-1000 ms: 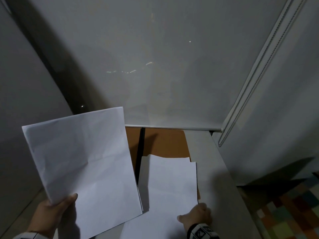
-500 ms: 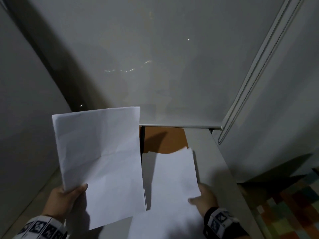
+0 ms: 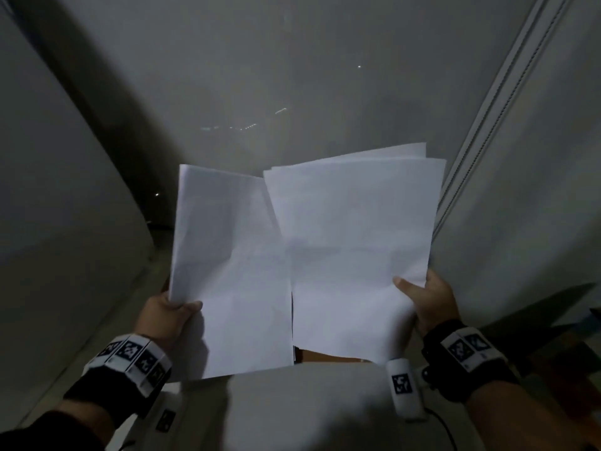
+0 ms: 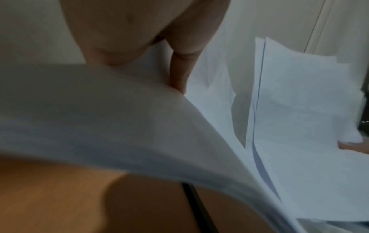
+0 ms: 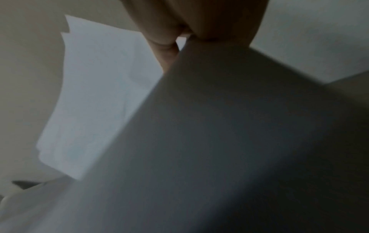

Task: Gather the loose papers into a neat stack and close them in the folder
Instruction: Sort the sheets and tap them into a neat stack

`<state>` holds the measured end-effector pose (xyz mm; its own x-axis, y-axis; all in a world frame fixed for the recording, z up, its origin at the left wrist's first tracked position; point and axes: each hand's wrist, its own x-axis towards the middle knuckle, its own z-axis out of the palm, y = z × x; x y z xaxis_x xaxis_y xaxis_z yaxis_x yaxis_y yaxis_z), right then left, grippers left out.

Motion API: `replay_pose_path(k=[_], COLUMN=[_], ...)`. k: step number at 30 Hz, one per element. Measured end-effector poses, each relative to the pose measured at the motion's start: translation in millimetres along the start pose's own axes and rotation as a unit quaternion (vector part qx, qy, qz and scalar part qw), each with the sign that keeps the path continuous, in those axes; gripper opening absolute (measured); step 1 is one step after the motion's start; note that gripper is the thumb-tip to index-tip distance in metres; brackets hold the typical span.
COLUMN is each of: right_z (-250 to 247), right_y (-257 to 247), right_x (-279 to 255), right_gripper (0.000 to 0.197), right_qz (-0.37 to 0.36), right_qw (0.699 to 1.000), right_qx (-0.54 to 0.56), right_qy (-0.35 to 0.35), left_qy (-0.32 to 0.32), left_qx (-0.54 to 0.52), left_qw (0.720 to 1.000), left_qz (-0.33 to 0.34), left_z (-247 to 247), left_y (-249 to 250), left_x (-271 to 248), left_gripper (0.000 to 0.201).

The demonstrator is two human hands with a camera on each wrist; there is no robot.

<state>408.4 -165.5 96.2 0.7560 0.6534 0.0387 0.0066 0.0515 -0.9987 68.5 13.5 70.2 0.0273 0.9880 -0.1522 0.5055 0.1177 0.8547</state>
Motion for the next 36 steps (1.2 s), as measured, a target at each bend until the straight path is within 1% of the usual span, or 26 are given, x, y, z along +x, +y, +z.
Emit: replay_pose_path(k=[3,5,6,8,9,10,11,13,14,15,16,18,20,22,24,26,27,28,29,30,31,32,33,34,35,36], right_z=[-3,-7,-8,-3,2,10,18,36,43,48,51,52,51,51,52,55,56,57,58,57,56,56,55,55,55,55], right_y=[-11,-21,-25,-30,-31,-27,-24,-14,-9,-4,0,0,-2,-5,-6,-7,-8,-7,-6,-5,-4,-2,-2,-2,-2,-3], right_x=[9,14,15,14,12,10,5,-6,-11,-15,-17,-21,-22,-24,-26,-29,-31,-32,-33,-34,-35,-36,-37,-39,-41,-43], right_gripper=[0.024,0.023,0.024,0.046,0.05,0.045,0.035,0.024,0.025,0.031,0.037,0.041,0.044,0.047,0.046,0.044,0.044,0.044,0.043,0.042,0.04,0.039,0.038,0.037,0.036,0.035], right_qz=[-0.022,-0.026,-0.022,0.007,0.022,0.035,0.048,0.073,0.08,0.084,0.091,0.096,0.089,0.081,0.073,0.065,0.061,0.053,0.045,0.034,0.023,0.015,0.011,0.009,0.006,0.005], right_qw=[0.999,0.997,0.995,0.988,0.987,0.986,0.988,0.993,0.993,0.993,0.993,0.992,0.989,0.988,0.986,0.986,0.986,0.987,0.988,0.991,0.993,0.994,0.994,0.994,0.994,0.994], right_qx=[0.03,0.069,0.096,0.135,0.142,0.136,0.114,0.05,0.036,0.032,0.031,0.035,0.038,0.036,0.038,0.033,0.03,0.028,0.021,0.012,0.001,-0.005,-0.008,-0.009,-0.011,-0.014], right_qy=[-0.003,-0.015,-0.033,-0.068,-0.078,-0.086,-0.091,-0.082,-0.076,-0.069,-0.064,-0.076,-0.11,-0.13,-0.142,-0.153,-0.155,-0.151,-0.143,-0.131,-0.12,-0.113,-0.107,-0.105,-0.106,-0.111], left_qy=[0.008,0.004,-0.003,-0.022,-0.038,-0.056,-0.076,-0.122,-0.143,-0.16,-0.175,-0.196,-0.203,-0.207,-0.214,-0.2,-0.194,-0.203,-0.231,-0.254,-0.271,-0.294,-0.316,-0.324,-0.312,-0.292], left_qx=[0.02,0.031,0.024,-0.003,-0.02,-0.042,-0.068,-0.131,-0.159,-0.177,-0.185,-0.186,-0.186,-0.194,-0.204,-0.215,-0.227,-0.246,-0.279,-0.31,-0.336,-0.341,-0.324,-0.286,-0.247,-0.224], left_qw=[0.999,0.999,0.999,1.0,0.999,0.997,0.995,0.984,0.977,0.971,0.966,0.961,0.959,0.956,0.952,0.954,0.952,0.945,0.929,0.913,0.9,0.891,0.891,0.902,0.916,0.927], left_qz=[0.03,0.027,0.025,0.02,0.018,0.018,0.011,-0.002,-0.008,-0.018,-0.031,-0.056,-0.068,-0.081,-0.076,-0.065,-0.068,-0.073,-0.075,-0.075,-0.069,-0.055,-0.028,0.012,0.048,0.071], left_z=[4,5,6,11,14,19,24,34,38,41,41,40,39,38,37,38,39,38,38,37,36,35,34,34,35,35], left_y=[12,15,18,26,30,35,40,51,56,59,62,61,58,58,62,62,62,63,63,61,61,61,61,61,59,57], left_x=[0,4,3,0,-3,-7,-12,-23,-27,-29,-30,-27,-23,-24,-28,-28,-28,-29,-30,-29,-29,-30,-30,-31,-31,-31], left_gripper=[0.02,0.021,0.021,0.016,0.012,0.009,0.008,0.01,0.013,0.016,0.018,0.02,0.024,0.025,0.022,0.019,0.021,0.026,0.035,0.049,0.065,0.075,0.076,0.069,0.057,0.039])
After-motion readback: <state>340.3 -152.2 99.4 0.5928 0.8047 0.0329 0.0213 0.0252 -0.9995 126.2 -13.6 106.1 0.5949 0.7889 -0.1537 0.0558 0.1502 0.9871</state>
